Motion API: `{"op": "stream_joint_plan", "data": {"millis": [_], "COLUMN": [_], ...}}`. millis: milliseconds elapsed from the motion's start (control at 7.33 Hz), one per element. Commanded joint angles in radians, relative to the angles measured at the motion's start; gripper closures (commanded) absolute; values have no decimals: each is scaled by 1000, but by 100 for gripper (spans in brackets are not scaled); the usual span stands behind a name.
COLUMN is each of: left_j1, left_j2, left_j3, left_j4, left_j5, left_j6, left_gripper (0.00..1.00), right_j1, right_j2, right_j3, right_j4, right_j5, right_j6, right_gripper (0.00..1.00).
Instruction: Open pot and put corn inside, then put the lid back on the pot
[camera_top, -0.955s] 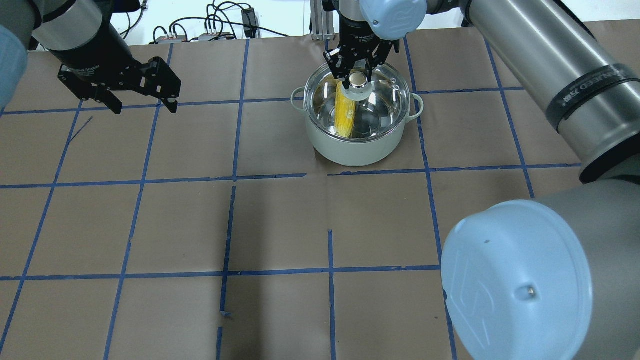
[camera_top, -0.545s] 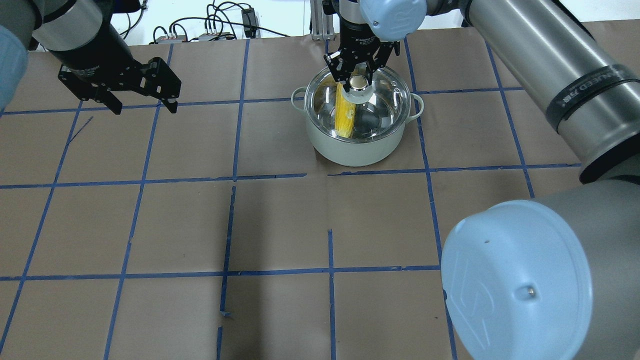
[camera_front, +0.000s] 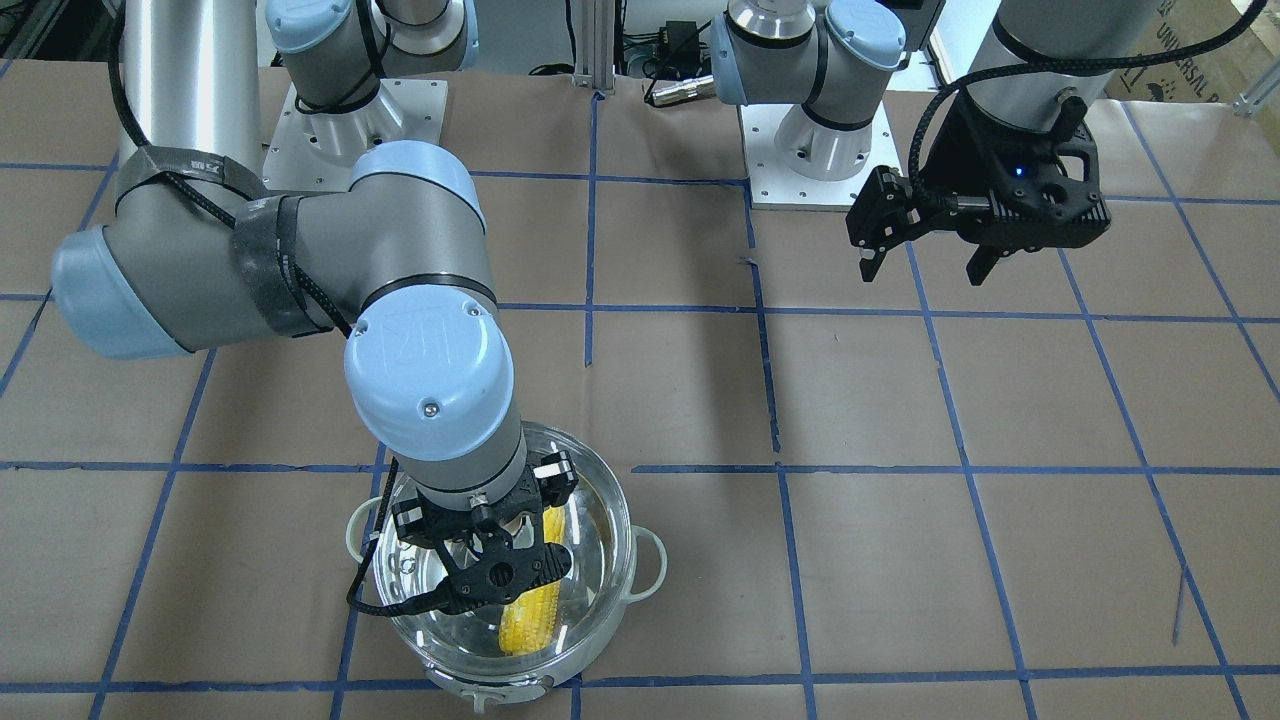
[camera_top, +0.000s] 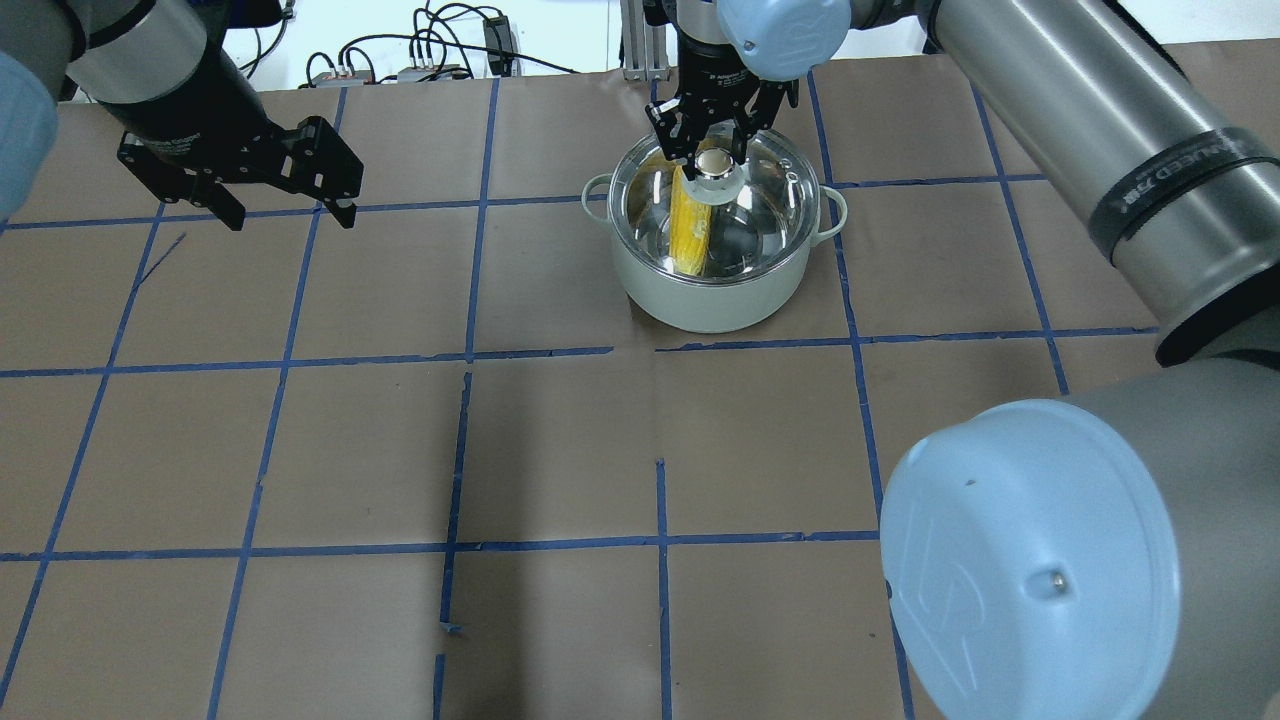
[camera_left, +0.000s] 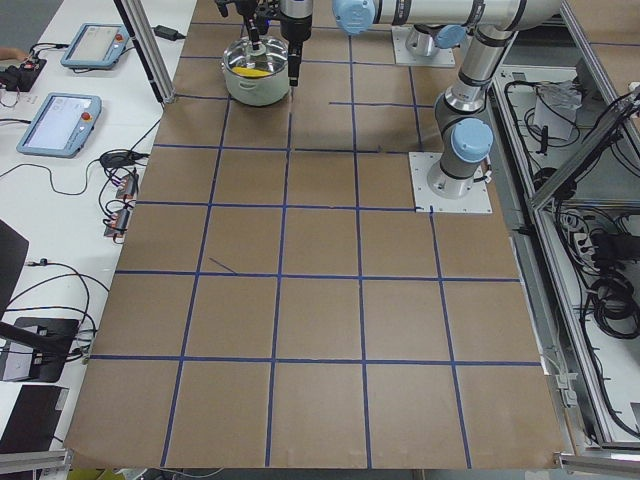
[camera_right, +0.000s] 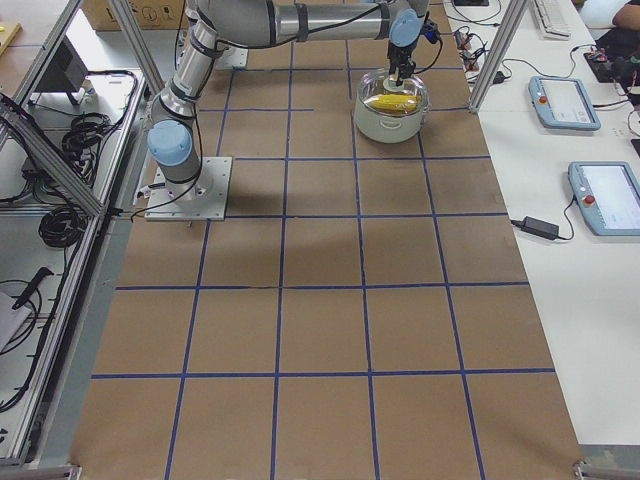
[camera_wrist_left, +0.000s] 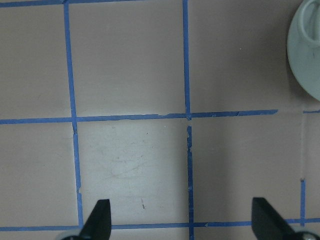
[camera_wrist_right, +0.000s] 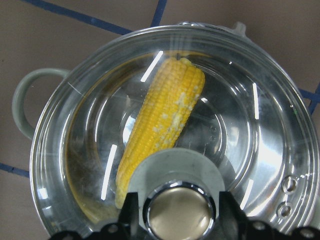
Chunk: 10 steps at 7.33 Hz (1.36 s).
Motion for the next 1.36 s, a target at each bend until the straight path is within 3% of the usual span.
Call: {"op": "stream_joint_plan", "data": {"millis": [0, 409, 545, 955, 1227], "left_j1": [0, 0, 0, 1, 3], "left_j2": [1, 5, 5, 10, -12], "left_j3": [0, -10, -10, -7, 18], "left_j4": [0, 0, 0, -12, -58], "left_j5": [-1, 0, 0, 5, 47], "left_j6": [0, 0, 0, -2, -2], "left_gripper": [0, 0, 0, 0, 0], "right_j1": [-4, -85, -136, -232, -286], "right_j2": [-5, -91, -140, -345, -404], "right_j3": [-3, 34, 84, 364, 393], "right_j4": [-4, 14, 14, -5, -13], "right_j5": [1, 4, 4, 0, 0], "right_j6": [0, -15, -42, -60, -52], "right_gripper": [0, 0, 0, 0, 0]}}
